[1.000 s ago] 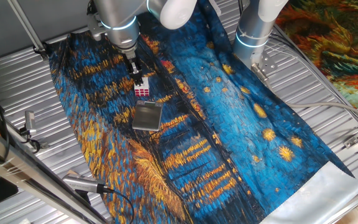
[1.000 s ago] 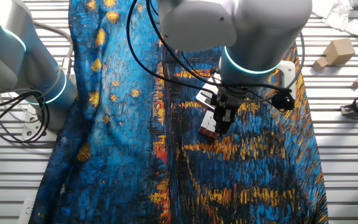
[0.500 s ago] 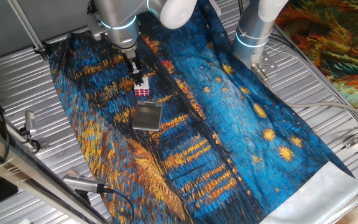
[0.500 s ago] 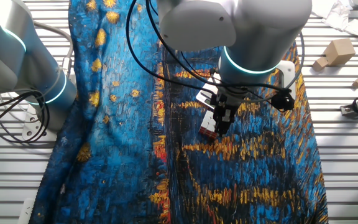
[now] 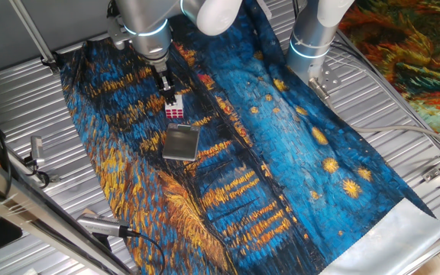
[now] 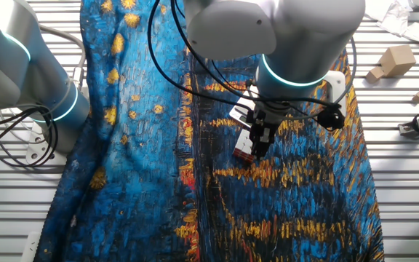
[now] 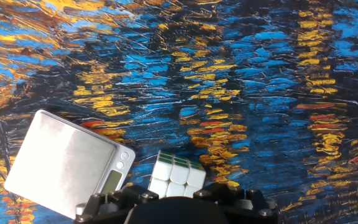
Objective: Remove the object from the scale
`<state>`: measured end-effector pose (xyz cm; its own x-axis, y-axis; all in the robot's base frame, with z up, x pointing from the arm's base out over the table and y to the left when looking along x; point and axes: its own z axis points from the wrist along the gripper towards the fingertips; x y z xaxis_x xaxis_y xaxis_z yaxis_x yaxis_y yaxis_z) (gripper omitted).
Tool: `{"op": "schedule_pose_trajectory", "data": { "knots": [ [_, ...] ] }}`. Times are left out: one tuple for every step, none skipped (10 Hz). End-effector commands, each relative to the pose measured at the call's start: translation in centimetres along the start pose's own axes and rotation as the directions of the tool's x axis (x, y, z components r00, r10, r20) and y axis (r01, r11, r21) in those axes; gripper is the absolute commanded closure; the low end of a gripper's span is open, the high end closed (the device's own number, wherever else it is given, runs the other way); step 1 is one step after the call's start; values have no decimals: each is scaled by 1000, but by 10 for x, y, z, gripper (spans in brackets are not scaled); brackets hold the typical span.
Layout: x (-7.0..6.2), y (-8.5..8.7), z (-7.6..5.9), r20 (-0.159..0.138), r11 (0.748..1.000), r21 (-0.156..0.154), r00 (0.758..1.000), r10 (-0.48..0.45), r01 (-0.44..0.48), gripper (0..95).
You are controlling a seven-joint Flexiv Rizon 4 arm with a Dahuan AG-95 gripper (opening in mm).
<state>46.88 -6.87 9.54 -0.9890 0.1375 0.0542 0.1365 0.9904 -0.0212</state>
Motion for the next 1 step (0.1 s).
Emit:
{"op": "schedule_pose_trajectory", "data": {
  "knots": [
    [0, 0, 0, 0, 1000, 0, 1000, 0, 0, 190]
  ]
}}
